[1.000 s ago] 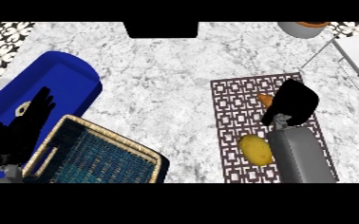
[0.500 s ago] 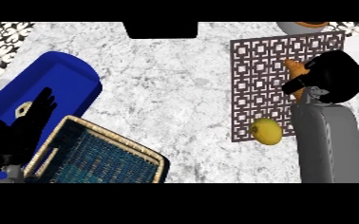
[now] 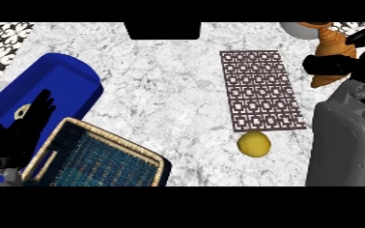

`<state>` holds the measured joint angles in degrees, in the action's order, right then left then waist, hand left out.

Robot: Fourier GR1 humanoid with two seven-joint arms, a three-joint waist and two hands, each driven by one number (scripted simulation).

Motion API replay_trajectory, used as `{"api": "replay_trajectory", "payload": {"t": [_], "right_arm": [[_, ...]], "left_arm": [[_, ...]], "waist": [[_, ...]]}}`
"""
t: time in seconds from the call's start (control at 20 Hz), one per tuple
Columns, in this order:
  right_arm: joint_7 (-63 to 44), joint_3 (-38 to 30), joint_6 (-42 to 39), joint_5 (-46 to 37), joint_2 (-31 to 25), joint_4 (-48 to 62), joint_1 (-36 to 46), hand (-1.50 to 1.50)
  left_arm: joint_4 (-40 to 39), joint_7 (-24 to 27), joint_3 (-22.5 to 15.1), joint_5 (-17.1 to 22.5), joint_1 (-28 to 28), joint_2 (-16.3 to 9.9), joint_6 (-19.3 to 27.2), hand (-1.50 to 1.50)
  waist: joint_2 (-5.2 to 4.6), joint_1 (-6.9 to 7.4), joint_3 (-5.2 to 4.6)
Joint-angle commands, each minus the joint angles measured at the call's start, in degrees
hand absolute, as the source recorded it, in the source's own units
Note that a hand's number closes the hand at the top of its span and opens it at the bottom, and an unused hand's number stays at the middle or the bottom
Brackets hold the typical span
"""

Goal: Pick the croissant from the placemat and place it in the tiered shelf

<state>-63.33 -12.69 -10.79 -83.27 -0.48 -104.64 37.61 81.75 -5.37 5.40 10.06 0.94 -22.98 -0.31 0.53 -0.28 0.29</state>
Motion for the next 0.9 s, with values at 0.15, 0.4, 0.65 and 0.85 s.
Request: {"api": "replay_trajectory", "payload": {"t": [0.15,0.4,0.65,0.85], "right_arm": [[-8.5,-0.8,-10.9,-6.4,-2.3,-4.3,11.0,1.50],[-7.2,-1.3,-15.3,-11.9,-3.3,-6.2,15.4,1.50],[-3.3,-5.5,-22.7,-16.5,-8.0,-1.5,20.0,1.50],[-0.3,-10.0,-26.0,-17.1,-10.7,1.6,25.2,1.50]], "left_arm": [[1.7,-0.3,0.5,-0.4,1.0,0.7,0.0,0.00],[-1.1,0.3,-0.3,-2.0,-0.5,2.1,0.8,0.00],[-0.5,0.4,1.2,-0.1,1.6,0.6,-1.6,0.00],[-0.9,0.8,-0.2,-2.4,0.0,3.0,1.1,0.00]], "waist": [[-0.30,0.43,-0.34],[-0.29,-0.02,-0.38],[-0.17,0.04,-0.44],[-0.28,0.02,-0.40]]}}
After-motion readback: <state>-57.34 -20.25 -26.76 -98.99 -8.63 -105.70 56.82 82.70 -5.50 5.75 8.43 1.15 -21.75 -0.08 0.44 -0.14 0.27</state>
